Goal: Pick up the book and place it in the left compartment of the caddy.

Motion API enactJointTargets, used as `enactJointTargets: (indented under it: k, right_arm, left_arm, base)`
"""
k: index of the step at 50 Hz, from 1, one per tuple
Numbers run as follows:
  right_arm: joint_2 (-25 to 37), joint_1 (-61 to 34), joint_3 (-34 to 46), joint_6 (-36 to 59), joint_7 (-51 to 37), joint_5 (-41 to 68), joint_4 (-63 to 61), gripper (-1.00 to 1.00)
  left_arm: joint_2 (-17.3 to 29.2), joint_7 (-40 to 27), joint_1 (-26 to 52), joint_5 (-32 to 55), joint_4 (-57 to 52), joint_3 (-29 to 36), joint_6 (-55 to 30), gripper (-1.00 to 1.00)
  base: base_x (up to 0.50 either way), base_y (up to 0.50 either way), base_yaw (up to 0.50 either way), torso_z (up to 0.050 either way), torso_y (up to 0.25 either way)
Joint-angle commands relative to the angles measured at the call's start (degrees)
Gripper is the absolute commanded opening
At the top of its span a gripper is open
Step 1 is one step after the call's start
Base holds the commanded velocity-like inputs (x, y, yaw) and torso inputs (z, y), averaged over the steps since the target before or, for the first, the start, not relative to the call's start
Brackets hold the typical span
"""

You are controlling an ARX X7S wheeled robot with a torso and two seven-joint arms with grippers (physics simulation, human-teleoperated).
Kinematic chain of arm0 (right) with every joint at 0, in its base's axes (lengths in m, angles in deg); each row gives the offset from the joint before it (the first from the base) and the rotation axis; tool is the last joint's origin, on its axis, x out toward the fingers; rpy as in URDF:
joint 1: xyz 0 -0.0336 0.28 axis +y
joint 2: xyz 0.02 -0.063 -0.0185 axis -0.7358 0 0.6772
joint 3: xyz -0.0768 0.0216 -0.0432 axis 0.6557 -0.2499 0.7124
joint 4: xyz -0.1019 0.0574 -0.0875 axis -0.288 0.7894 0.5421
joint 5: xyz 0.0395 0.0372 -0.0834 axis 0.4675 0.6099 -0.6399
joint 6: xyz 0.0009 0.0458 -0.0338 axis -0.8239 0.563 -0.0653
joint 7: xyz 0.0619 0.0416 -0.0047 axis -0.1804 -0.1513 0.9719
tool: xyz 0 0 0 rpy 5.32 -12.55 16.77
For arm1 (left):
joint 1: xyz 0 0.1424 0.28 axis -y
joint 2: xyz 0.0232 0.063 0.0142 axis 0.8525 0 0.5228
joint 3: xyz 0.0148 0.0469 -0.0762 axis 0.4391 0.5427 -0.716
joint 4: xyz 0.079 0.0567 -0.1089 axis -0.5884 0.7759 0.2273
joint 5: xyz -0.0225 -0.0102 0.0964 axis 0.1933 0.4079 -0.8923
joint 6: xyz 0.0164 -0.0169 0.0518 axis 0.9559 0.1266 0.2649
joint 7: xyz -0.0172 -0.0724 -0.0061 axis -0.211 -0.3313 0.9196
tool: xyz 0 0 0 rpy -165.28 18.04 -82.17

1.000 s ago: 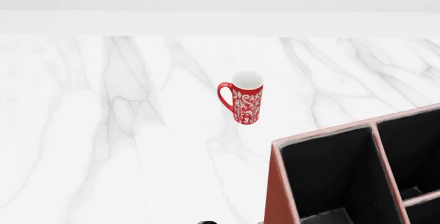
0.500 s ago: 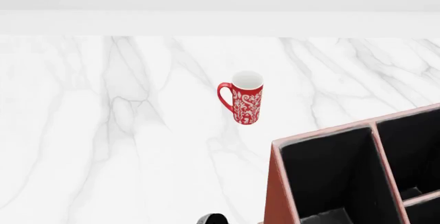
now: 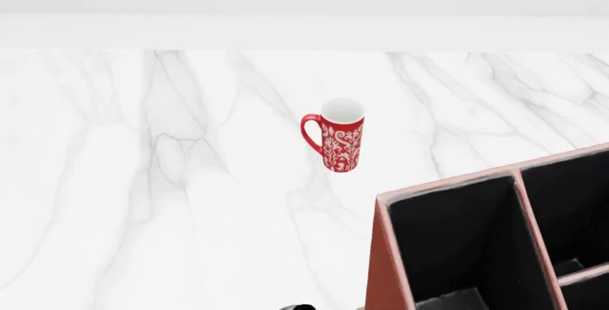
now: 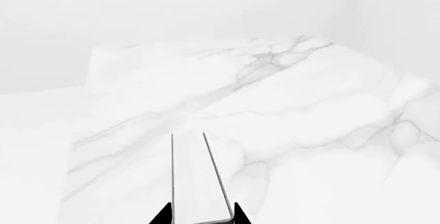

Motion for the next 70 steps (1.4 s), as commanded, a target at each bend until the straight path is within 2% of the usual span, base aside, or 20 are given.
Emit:
enactJointTargets:
  k: [1, 25, 34, 35, 44, 47, 70]
  right_arm:
    - [-0.31, -0.34, -4.23, -1.29, -0.58, 2.70, -3.11, -1.00]
    - [4.72, 2.94, -11.93, -8.11, -8.81, 6.44, -7.60, -1.00]
    - [7.55, 5.31, -16.23, -13.50, -13.34, 5.43, -9.93, -1.00]
    - [8.35, 6.64, -17.31, -16.33, -13.53, 4.30, -10.82, -1.00]
    - [11.87, 8.22, -20.19, -18.54, -16.33, 7.65, -13.03, -1.00]
    - [13.04, 10.32, -21.51, -21.41, -18.01, 4.99, -14.21, -1.00]
    - [22.32, 15.22, -28.50, -27.69, -27.04, 6.73, -20.19, -1.00]
  left_arm:
    - [-0.52, 1.83, -0.11, 0.32, 0.16, -0.94, 0.71, 1.00]
    - [-1.17, 2.59, -0.08, -0.48, -0.02, -0.83, 0.85, 1.00]
    - [-1.94, 3.38, -0.30, -0.89, -0.15, -1.30, 1.47, 1.00]
    - [-2.11, 3.56, -0.35, -0.96, -0.17, -1.53, 1.65, 1.00]
    - [-1.87, 3.30, -0.19, -0.70, -0.09, -1.44, 1.49, 1.00]
    - [-1.58, 2.98, -0.15, -0.52, -0.04, -1.29, 1.31, 1.00]
    - [-1.93, 3.40, 0.23, -1.14, -0.14, -1.00, 1.00, 1.00]
  base:
    - [0.00, 0.00, 0.00, 0.000, 0.000]
    - [0.00, 0.00, 0.00, 0.000, 0.001]
    - [0.00, 0.00, 0.00, 0.000, 0.001]
    - [0.00, 0.00, 0.00, 0.000, 0.000]
    - [0.00, 0.00, 0.00, 0.000, 0.001]
    - [0.00, 0.00, 0.00, 0.000, 0.000]
    - [0.00, 0.00, 0.00, 0.000, 0.001]
